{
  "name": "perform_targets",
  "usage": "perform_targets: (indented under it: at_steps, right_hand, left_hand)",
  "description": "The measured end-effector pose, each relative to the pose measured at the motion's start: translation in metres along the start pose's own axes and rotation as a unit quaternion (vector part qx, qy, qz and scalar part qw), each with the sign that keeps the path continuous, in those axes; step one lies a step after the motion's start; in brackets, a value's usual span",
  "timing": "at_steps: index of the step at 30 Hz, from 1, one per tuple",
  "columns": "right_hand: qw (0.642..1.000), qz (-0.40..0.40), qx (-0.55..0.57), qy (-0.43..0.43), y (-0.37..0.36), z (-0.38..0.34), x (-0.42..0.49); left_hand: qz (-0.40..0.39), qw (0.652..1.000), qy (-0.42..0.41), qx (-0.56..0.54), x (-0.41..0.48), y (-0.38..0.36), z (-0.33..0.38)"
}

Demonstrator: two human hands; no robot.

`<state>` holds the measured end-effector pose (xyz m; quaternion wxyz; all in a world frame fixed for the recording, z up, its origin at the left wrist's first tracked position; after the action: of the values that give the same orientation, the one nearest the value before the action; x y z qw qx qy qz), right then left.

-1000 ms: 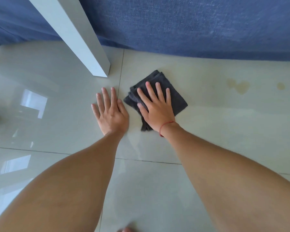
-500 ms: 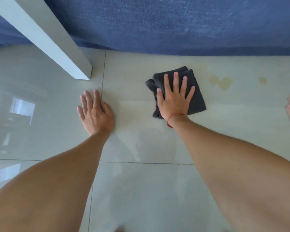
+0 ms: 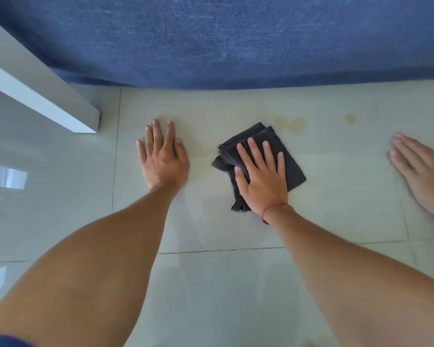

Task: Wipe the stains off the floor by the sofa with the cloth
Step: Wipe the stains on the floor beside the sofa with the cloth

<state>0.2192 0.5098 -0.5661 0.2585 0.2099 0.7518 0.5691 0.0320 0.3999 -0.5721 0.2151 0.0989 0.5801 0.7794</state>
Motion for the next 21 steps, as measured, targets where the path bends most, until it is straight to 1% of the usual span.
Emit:
perform_targets:
  at_steps: [2, 4, 8, 10, 14, 17, 21]
  right_hand:
    - [1.0, 0.001, -0.009, -0.022, 0.006, 0.019, 0.008]
    - [0.999, 0.008, -0.014, -0.043, 0.009, 0.023, 0.02]
    - [0.996, 0.018, -0.01, -0.09, 0.006, 0.007, 0.05]
    - [0.995, 0.018, -0.006, -0.099, 0.003, -0.004, 0.061]
    - [0.997, 0.02, 0.004, -0.08, 0.0, -0.029, 0.072]
    - [0.999, 0.024, 0.006, -0.044, -0.004, -0.042, 0.067]
    - [0.999, 0.029, 0.006, 0.014, -0.005, -0.039, 0.05]
  left_hand:
    - [-0.001, 1.0, -0.002, 0.0, 0.0, 0.0, -0.001]
    - [0.002, 1.0, -0.003, 0.004, -0.001, 0.0, -0.001]
    - [0.008, 1.0, -0.004, 0.006, 0.001, -0.001, -0.002]
    - [0.006, 1.0, -0.007, 0.01, 0.001, -0.002, -0.003]
    - [0.01, 1.0, -0.008, 0.007, 0.002, -0.003, -0.002]
    - [0.008, 1.0, -0.005, 0.004, 0.002, -0.003, -0.002]
    - [0.005, 1.0, -0.003, 0.012, 0.001, -0.002, 0.0]
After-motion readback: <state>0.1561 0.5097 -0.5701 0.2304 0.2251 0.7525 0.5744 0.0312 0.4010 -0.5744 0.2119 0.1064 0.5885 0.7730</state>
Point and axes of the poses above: each hand's wrist, its own x-axis towards the middle knuckle, its own y-axis out of the back of the hand, z = x × y, the point moved 4 cm from there along x, towards the middle knuckle, and after that the axes turned 6 degrees about y, right-handed, at the moved point
